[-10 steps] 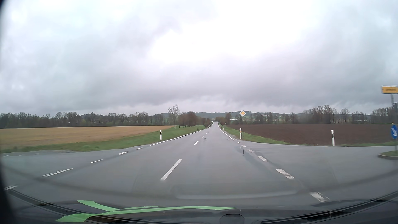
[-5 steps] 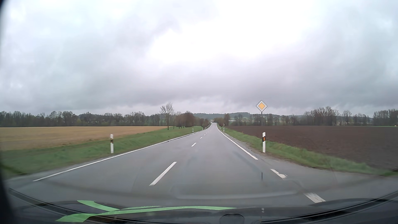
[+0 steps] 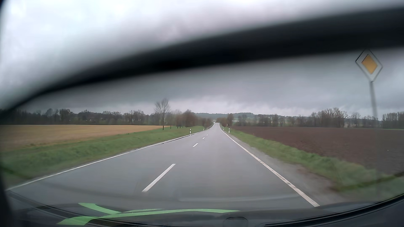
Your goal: Follow the waypoints while adhering to traffic rules and regulations
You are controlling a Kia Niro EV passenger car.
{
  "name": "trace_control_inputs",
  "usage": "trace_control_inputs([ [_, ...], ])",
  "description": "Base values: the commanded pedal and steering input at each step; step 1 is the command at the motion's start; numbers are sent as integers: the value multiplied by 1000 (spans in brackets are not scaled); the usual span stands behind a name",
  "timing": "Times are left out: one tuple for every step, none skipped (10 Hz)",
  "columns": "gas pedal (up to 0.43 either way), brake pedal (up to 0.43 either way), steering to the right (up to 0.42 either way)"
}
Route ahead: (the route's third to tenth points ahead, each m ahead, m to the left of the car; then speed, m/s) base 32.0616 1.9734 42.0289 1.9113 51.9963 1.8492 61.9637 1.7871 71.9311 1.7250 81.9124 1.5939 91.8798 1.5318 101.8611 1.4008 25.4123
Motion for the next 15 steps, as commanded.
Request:
trace_control_inputs([
  [157, 0, -1],
  [157, 0, -1],
  [157, 0, -2],
  [157, 0, -2],
  [157, 0, -1],
  [157, 0, -1],
  [157, 0, -1],
  [157, 0, -1],
  [157, 0, -1],
  [157, 0, -1],
  [157, 0, -1],
  [169, 0, -1],
  [177, 0, -1],
  [177, 0, -1],
  [177, 0, -1],
])
